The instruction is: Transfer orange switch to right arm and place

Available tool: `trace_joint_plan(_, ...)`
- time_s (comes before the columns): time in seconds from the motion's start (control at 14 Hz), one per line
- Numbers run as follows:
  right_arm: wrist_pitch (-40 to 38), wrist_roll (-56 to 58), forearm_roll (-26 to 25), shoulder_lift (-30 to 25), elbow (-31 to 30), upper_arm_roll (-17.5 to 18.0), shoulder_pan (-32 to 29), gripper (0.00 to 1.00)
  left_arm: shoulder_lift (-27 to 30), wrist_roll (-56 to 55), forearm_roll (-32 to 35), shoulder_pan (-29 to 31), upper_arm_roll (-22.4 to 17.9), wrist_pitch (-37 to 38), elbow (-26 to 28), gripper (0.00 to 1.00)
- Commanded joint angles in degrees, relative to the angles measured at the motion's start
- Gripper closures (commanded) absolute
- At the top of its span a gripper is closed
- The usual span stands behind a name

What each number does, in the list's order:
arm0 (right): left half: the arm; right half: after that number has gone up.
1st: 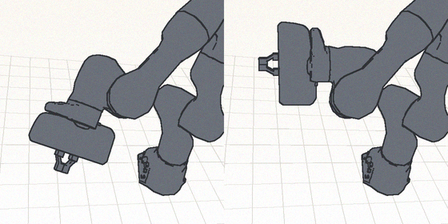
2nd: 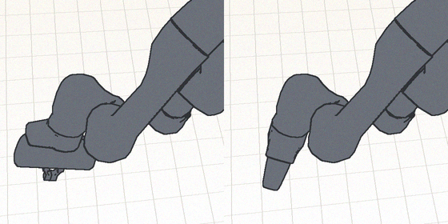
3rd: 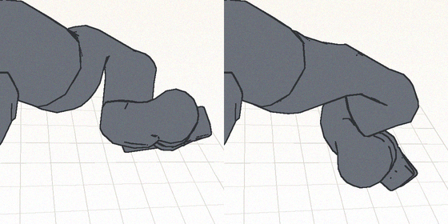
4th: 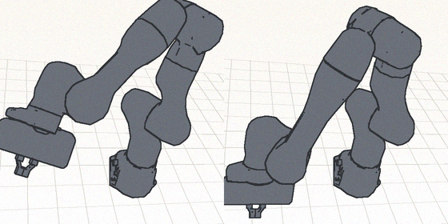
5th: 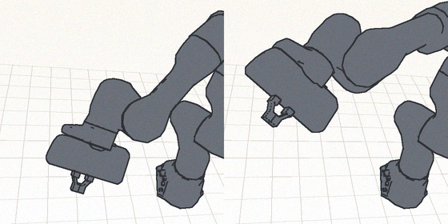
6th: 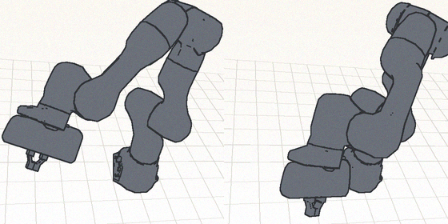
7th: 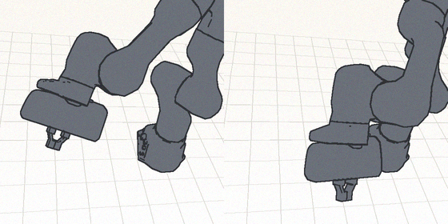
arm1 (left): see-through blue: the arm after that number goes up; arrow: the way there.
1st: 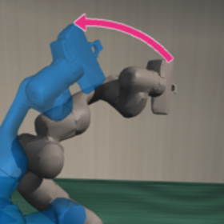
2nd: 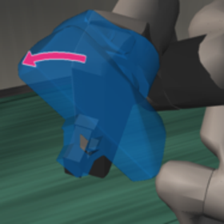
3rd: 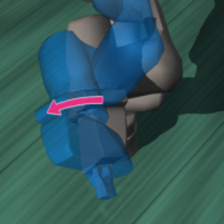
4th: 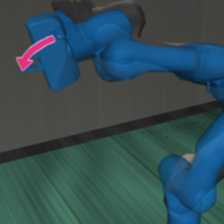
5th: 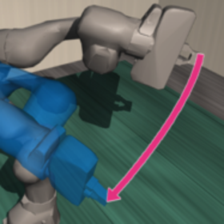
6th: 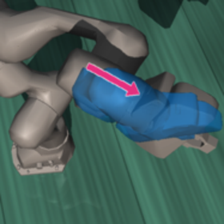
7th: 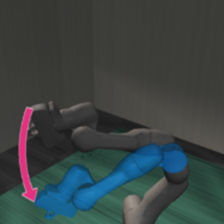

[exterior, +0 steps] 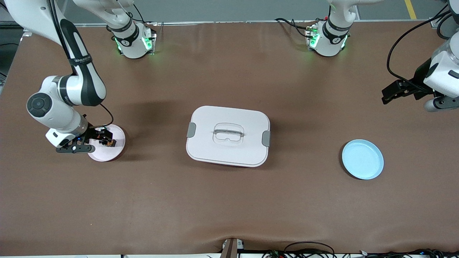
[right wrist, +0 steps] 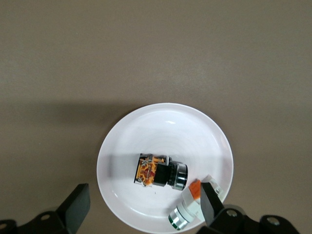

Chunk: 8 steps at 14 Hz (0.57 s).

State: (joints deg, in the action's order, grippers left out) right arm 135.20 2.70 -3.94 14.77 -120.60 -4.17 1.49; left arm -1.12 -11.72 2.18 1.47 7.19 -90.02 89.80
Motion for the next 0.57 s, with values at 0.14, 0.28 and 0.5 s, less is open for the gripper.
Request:
trace_joint_plan(0.14, -15.12, -1.56, -0.46, -1.76, 11.06, 0.3, 0.44, 0.0, 0.77, 1.53, -0.6, -0.24, 0.81, 0.37, -0.42, 0.0)
trace_joint_plan(0.28, -18.38, -1.56, -0.46, -3.77, 13.89, 0.3, 0.53, 0.0, 0.77, 1.53, -0.6, -0.24, 0.81, 0.37, -0.59, 0.0)
trace_joint_plan(0.5, -26.62, -1.91, -0.37, -8.08, 18.62, 0.39, 0.79, 0.0, 0.68, 1.53, -0.6, -0.15, 0.81, 0.37, -0.77, 0.0)
